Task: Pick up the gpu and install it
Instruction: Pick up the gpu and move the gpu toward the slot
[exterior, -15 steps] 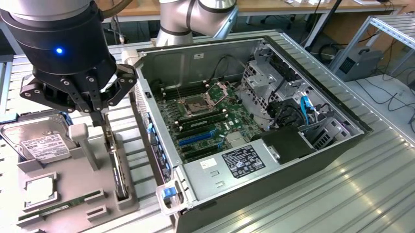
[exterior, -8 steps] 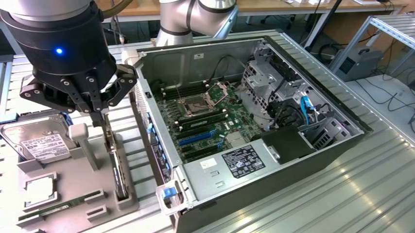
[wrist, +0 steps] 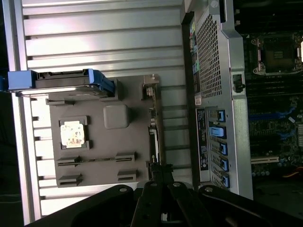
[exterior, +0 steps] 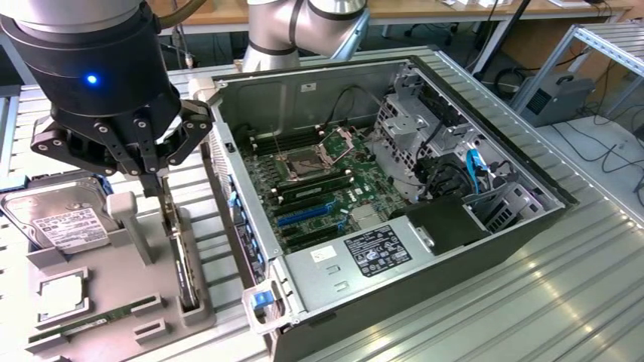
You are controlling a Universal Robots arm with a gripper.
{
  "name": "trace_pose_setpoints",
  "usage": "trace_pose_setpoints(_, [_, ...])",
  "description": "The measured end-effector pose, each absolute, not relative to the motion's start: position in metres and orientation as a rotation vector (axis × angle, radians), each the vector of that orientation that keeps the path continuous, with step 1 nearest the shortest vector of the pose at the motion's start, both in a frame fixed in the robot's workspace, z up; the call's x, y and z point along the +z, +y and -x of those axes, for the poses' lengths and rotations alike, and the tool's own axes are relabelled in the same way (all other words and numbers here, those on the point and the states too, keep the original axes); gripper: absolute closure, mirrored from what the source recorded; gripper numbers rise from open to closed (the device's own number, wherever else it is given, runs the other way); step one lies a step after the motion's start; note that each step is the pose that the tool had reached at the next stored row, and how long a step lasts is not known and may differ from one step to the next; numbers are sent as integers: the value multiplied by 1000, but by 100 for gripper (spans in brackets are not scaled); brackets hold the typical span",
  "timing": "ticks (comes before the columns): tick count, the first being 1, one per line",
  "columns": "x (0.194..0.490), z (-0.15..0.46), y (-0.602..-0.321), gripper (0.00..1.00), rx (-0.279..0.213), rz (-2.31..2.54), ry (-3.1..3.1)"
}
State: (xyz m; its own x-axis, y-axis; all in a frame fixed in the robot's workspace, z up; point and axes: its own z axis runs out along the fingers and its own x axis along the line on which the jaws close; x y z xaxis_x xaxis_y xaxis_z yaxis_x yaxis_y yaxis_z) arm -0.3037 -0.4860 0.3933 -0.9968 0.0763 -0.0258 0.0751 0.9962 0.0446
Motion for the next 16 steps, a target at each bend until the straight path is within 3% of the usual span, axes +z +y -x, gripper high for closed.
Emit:
trace_pose_setpoints(3, [393,304,-486,83,68,-118,3111])
trace_pose_setpoints(4, [393,304,-486,71,68,-118,3111])
trace_pose_setpoints(5, [393,304,-486,71,68,-118,3111])
trace_pose_setpoints(6, [393,304,-486,64,68,-118,3111])
trace_pose_setpoints(16, [376,304,-486,64,68,-118,3111])
